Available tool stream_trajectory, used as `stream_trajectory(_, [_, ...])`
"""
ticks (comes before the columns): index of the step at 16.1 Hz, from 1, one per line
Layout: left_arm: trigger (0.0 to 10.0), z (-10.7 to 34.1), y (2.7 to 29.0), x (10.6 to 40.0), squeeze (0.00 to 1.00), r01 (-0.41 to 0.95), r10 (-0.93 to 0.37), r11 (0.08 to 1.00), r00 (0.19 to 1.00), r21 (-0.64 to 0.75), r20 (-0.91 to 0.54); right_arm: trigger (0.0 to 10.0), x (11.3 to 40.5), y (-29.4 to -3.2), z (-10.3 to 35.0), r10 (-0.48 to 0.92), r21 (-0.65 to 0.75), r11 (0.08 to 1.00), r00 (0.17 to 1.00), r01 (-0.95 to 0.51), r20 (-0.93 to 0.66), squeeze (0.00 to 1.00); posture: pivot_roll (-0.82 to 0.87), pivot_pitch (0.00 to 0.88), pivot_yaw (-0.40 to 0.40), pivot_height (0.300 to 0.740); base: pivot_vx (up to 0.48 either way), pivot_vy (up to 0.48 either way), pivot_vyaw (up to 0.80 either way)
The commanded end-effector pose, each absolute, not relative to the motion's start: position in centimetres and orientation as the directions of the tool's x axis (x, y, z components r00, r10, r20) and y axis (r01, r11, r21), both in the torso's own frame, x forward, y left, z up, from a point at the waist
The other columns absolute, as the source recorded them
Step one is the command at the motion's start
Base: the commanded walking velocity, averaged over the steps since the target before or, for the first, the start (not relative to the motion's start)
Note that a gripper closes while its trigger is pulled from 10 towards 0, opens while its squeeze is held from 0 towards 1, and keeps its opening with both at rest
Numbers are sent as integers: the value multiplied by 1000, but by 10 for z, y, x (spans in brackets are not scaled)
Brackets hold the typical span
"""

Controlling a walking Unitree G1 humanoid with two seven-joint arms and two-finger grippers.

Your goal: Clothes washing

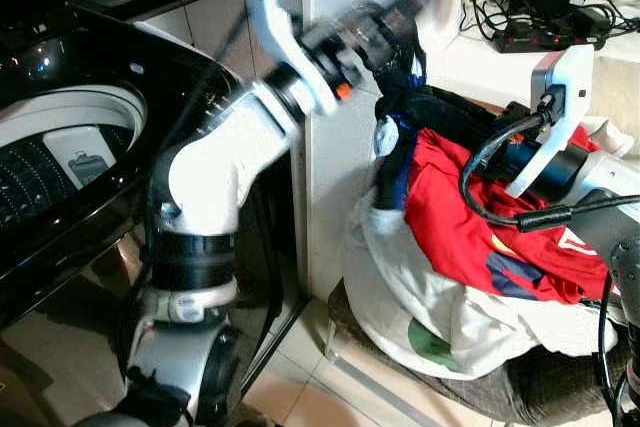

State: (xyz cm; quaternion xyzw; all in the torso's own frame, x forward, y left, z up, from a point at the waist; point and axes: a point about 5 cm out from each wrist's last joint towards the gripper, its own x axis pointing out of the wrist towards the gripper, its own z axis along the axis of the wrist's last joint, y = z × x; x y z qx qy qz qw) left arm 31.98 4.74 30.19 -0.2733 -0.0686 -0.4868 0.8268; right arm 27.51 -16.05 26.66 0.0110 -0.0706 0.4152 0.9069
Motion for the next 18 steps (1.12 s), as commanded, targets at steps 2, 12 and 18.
stream_trajectory(2, [10000, 294, 46, 323, 0, 816, -765, 416, 552, -401, 331, 0, 272, -157, 274, 771, -65, 633, 619, -772, 148, 0, -48, 0, 19, 740, 0, 0, 0])
stream_trajectory(12, [10000, 289, 50, 321, 0, 828, -774, 429, 543, -361, 326, 0, 271, -156, 274, 776, -65, 626, 613, -777, 149, 0, -45, 0, 18, 740, 0, 0, 0])
stream_trajectory(18, [10000, 282, 41, 314, 0, 849, -816, 381, 495, -367, 297, 0, 272, -156, 274, 777, -64, 625, 611, -778, 154, 0, -46, 0, 23, 740, 0, 0, 0])
